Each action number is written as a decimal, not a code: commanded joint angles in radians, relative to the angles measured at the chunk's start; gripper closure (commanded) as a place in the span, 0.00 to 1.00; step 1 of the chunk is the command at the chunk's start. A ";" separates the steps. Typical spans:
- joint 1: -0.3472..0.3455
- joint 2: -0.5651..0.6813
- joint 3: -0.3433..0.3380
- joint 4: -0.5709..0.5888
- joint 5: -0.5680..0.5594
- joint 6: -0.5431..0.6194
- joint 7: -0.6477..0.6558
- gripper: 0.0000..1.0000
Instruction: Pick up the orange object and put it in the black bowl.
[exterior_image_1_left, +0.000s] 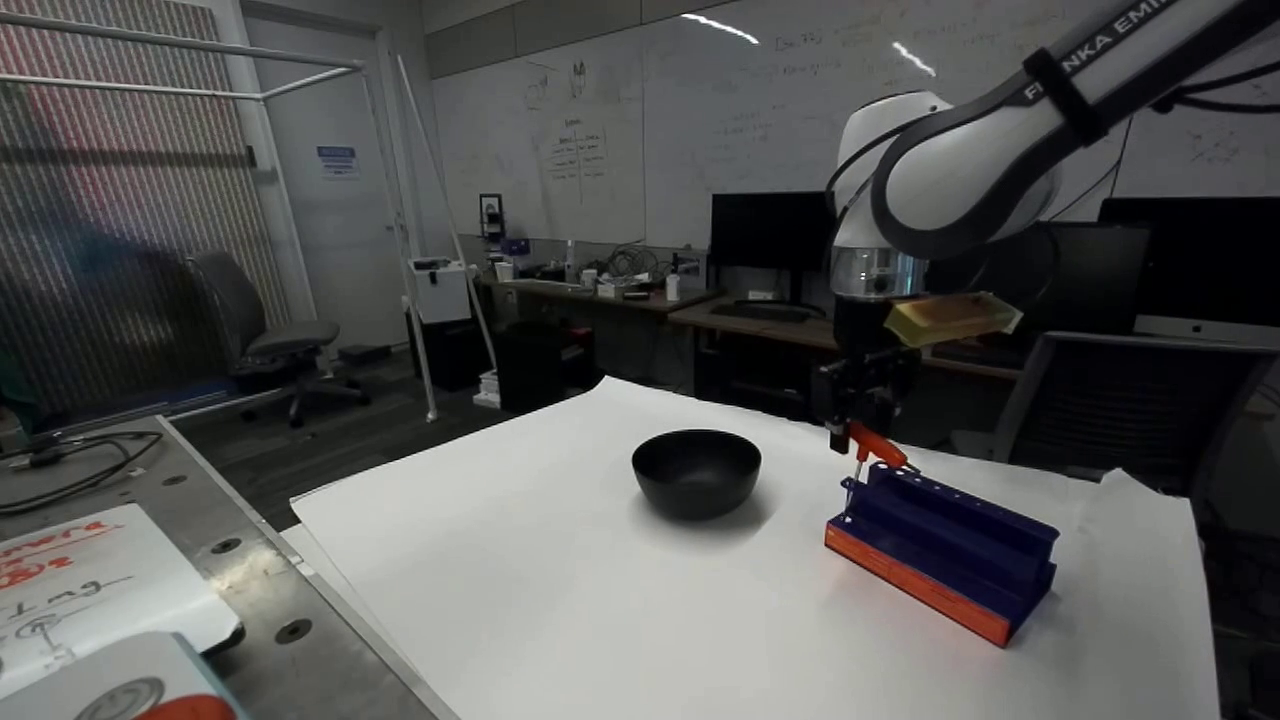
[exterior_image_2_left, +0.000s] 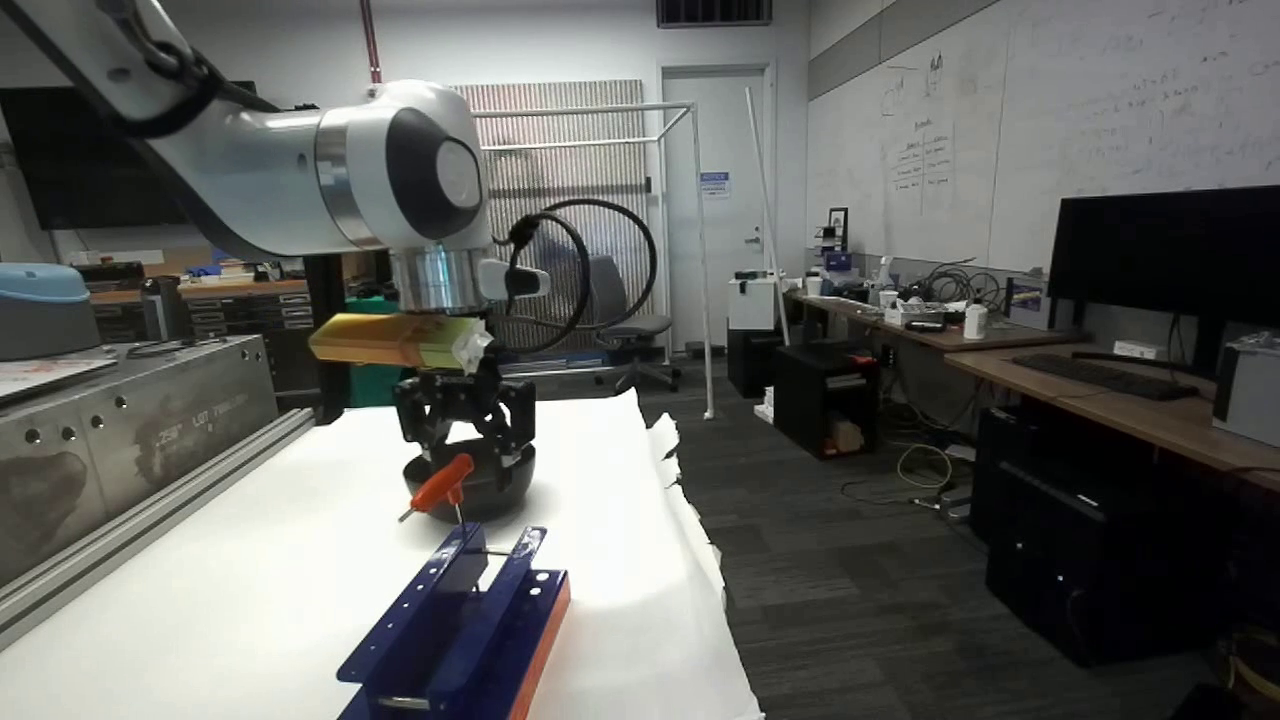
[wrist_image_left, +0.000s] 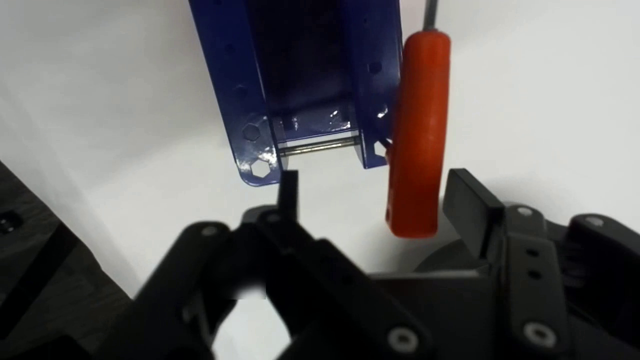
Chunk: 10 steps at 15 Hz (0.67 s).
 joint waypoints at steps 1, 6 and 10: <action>0.017 0.016 -0.017 0.047 0.027 -0.038 -0.034 0.58; 0.031 -0.025 -0.012 0.051 0.015 -0.133 -0.034 0.95; 0.055 -0.095 -0.007 0.091 -0.019 -0.263 -0.006 0.94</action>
